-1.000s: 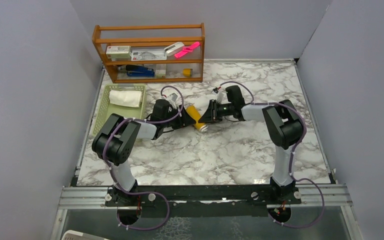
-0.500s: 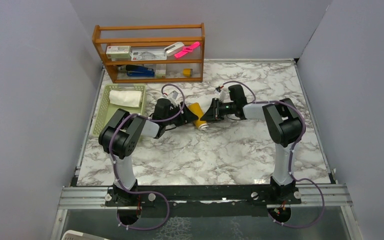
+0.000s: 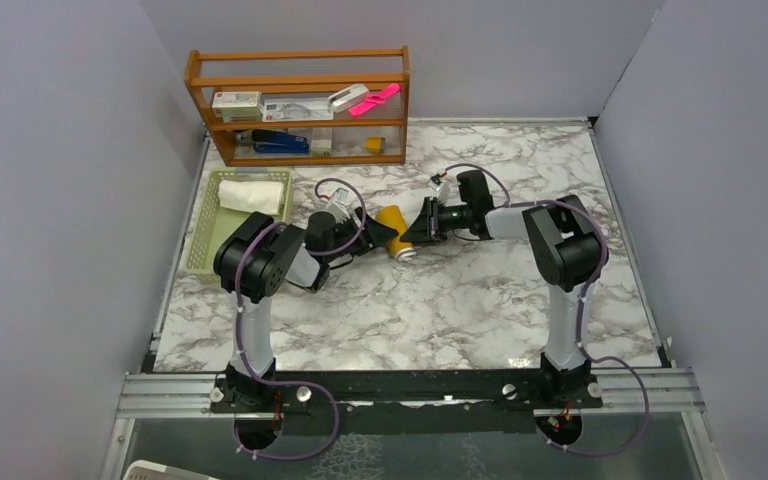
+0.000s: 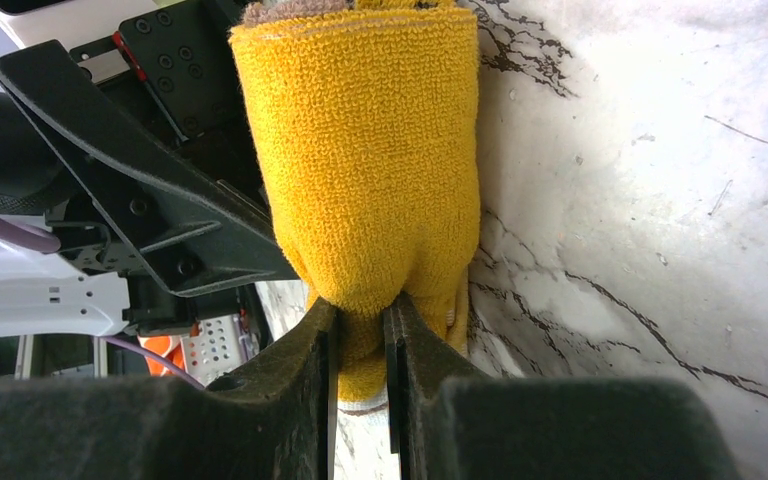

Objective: Roll the towels
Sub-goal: Roll the towel at the center of the board, then pick up the towel at the center of the board.

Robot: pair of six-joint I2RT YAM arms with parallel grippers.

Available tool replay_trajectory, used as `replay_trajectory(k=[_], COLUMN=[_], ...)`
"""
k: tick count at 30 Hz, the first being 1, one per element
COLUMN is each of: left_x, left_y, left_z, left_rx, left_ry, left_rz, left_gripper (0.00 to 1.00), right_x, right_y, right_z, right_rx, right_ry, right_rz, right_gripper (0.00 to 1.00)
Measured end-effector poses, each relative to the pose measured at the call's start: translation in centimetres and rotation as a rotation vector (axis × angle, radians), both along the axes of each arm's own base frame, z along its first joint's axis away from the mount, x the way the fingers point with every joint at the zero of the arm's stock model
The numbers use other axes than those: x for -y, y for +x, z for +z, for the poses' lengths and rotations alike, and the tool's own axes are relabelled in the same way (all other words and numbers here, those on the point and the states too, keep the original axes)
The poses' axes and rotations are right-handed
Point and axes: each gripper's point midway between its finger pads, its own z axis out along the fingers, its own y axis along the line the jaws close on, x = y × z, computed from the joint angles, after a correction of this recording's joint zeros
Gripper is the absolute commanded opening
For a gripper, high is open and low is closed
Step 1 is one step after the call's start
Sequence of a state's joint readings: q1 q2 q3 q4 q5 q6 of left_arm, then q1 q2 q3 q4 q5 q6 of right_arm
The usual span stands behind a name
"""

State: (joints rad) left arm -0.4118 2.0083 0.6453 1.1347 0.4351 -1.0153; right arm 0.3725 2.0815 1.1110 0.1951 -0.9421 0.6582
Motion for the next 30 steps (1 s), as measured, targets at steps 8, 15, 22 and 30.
replay_trajectory(k=[8, 15, 22, 30], left_x=[0.1, 0.6, 1.1, 1.3], left_y=[0.3, 0.9, 1.3, 1.3], left_z=[0.3, 0.3, 0.0, 0.2], left_rx=[0.021, 0.038, 0.045, 0.053], left_ry=[-0.02, -0.035, -0.048, -0.049], left_rz=[0.004, 0.002, -0.002, -0.007], left_gripper=[0.6, 0.57, 0.38, 0.27], right_x=[0.0, -0.1, -0.1, -0.1], right_y=[-0.1, -0.2, -0.1, -0.1], right_z=[0.0, 0.0, -0.1, -0.1], right_rx=[0.001, 0.003, 0.01, 0.018], right_ry=[0.005, 0.009, 0.008, 0.007], right_rz=[0.011, 0.017, 0.025, 0.037], right_gripper=[0.16, 0.16, 0.16, 0.16])
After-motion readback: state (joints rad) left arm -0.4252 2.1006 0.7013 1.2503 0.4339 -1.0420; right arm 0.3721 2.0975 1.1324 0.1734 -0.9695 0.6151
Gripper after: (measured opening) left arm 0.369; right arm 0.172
